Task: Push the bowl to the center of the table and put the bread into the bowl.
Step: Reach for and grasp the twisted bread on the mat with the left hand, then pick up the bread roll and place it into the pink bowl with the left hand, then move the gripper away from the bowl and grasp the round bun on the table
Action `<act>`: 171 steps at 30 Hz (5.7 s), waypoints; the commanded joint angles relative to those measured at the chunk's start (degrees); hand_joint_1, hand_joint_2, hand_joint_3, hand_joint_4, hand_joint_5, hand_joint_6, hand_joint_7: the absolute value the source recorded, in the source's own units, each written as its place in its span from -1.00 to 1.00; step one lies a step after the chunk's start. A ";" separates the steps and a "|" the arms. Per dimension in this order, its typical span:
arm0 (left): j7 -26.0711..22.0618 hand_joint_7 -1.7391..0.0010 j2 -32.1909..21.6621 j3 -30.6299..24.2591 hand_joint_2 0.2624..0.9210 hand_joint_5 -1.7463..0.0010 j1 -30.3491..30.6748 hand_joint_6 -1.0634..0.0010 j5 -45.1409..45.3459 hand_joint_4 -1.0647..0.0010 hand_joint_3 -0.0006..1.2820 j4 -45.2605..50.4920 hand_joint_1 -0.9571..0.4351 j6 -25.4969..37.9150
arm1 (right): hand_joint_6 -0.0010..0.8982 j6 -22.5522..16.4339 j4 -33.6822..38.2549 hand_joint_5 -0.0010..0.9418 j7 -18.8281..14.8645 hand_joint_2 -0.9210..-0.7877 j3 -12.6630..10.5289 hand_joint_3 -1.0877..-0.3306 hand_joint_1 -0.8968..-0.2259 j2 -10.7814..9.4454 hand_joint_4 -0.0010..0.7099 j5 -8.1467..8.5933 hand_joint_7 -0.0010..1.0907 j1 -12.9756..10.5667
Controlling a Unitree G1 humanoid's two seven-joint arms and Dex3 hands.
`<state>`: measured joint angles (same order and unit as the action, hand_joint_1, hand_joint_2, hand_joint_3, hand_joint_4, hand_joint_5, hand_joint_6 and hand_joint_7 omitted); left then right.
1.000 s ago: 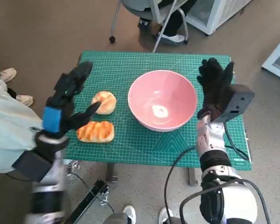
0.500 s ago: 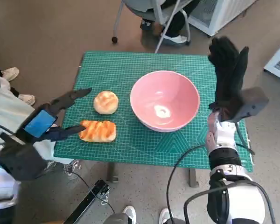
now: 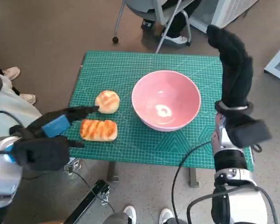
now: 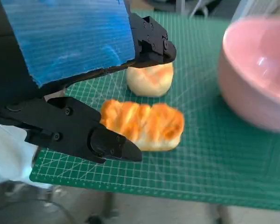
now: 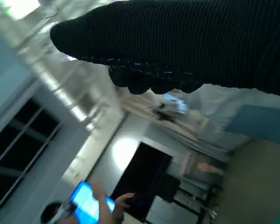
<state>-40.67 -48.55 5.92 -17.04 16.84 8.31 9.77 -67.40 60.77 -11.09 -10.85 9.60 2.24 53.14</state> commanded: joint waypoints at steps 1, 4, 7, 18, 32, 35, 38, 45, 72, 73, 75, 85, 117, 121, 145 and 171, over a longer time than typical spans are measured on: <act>0.67 0.95 1.06 3.84 0.65 0.98 -3.37 0.35 3.81 0.54 -1.00 -4.38 0.10 -1.97 | -0.74 -1.45 -0.37 -0.95 -1.15 -1.00 1.06 -0.14 -0.01 1.33 -0.02 -0.41 0.42 -1.61; 1.26 0.96 2.14 5.75 0.65 0.98 -5.12 0.32 5.72 0.51 -1.00 -7.34 0.10 -2.77 | -0.75 -1.84 -0.60 -0.96 -1.29 -1.00 1.40 -0.12 -0.03 1.57 -0.03 -0.20 0.43 -1.69; 1.62 0.96 3.45 8.18 0.66 0.98 -7.24 0.31 8.04 0.49 -1.00 -10.54 0.10 -3.58 | -0.77 -1.68 -1.17 -0.96 -1.42 -1.00 1.67 -0.11 -0.06 1.44 -0.04 0.36 0.43 -2.02; 6.20 0.98 9.01 15.01 0.69 0.99 -13.29 0.28 15.10 0.47 -0.99 -24.59 0.07 -7.79 | -0.81 -0.66 -2.11 -0.98 -0.41 -1.00 2.39 -0.10 -0.08 0.70 -0.06 0.30 0.49 -3.09; 9.71 -0.03 9.16 16.56 0.93 -0.24 -13.37 -0.15 18.48 -0.18 -0.83 -29.84 0.34 -13.38 | -0.87 -0.41 -3.57 -0.99 -0.91 -1.00 2.79 -0.09 -0.09 0.56 -0.07 1.11 0.54 -4.26; 9.33 -0.10 8.54 15.95 0.89 -0.46 -12.92 -0.23 18.11 -0.19 -0.78 -28.91 0.36 -14.12 | -0.88 -0.25 -3.75 -0.99 -1.11 -1.00 2.81 -0.09 -0.09 0.47 -0.07 1.38 0.54 -4.38; 7.82 -0.17 7.60 14.59 0.89 -0.49 -12.02 -0.24 16.75 -0.21 -0.77 -26.01 0.37 -14.22 | -0.89 -0.12 -3.74 -0.99 -1.53 -1.00 2.83 -0.09 -0.11 0.33 -0.07 1.95 0.53 -4.49; 2.32 -0.27 6.06 9.24 0.98 -0.45 -9.73 -0.19 10.91 -0.23 -0.85 -14.56 0.38 -11.12 | -0.92 0.07 -3.86 -1.00 -2.10 -1.00 3.04 -0.08 -0.14 0.20 -0.08 2.82 0.53 -4.74; 24.69 -0.24 24.90 5.39 0.94 -0.24 -27.18 -0.31 7.48 -0.48 -0.95 -12.39 0.38 -20.66 | -0.93 1.05 -3.08 -0.99 -4.58 -1.00 2.71 -0.09 -0.11 -0.49 -0.08 4.98 0.54 -4.44; 25.65 -0.25 25.51 5.96 0.95 -0.24 -27.97 -0.29 8.06 -0.47 -0.95 -14.39 0.38 -21.61 | -0.93 1.09 -3.09 -0.99 -4.67 -1.00 2.67 -0.09 -0.12 -0.51 -0.07 5.05 0.55 -4.47; 26.50 -0.27 26.57 7.25 0.97 -0.24 -29.72 -0.27 8.93 -0.45 -0.96 -18.27 0.38 -22.71 | -0.94 1.12 -3.20 -0.99 -4.95 -1.00 2.58 -0.09 -0.12 -0.49 -0.07 5.32 0.55 -4.60; 25.23 -0.49 30.95 12.11 1.00 -0.43 -38.44 0.01 10.11 -0.11 -0.76 -39.49 0.38 -25.62 | -0.93 1.37 -4.41 -0.99 -6.61 -1.00 2.16 -0.08 -0.12 -0.31 -0.06 6.88 0.54 -5.40; 12.32 0.90 22.35 6.57 0.85 0.99 -44.53 0.51 3.28 0.86 -0.99 -54.08 0.18 -27.96 | -0.92 -0.05 -4.42 -1.00 -5.04 -1.00 0.74 -0.07 0.00 0.42 -0.11 5.55 0.49 -6.31; 14.41 0.93 20.34 7.05 0.85 0.99 -45.10 0.46 5.41 0.82 -1.00 -54.98 0.23 -26.05 | -0.91 -0.13 -4.22 -1.00 -4.83 -1.00 0.85 -0.07 0.00 0.42 -0.11 5.39 0.49 -6.15; 20.20 0.97 20.00 12.65 0.71 1.00 -49.67 0.39 12.04 0.77 -1.00 -73.52 0.21 -24.21 | -0.91 0.07 -3.79 -1.00 -5.81 -1.00 1.11 -0.05 -0.08 -0.38 -0.11 6.55 0.50 -5.31; 24.29 0.98 27.69 21.31 0.66 0.99 -51.46 0.37 19.80 0.76 -1.00 -82.04 0.18 -16.79 | -0.92 -0.71 -4.87 -1.00 -6.41 -1.00 1.21 -0.07 -0.03 1.02 -0.11 6.38 0.50 -5.91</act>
<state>-17.17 -21.90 26.45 -67.02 35.88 -72.76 -7.86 -67.94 55.95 -16.99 -9.79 10.26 8.77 48.20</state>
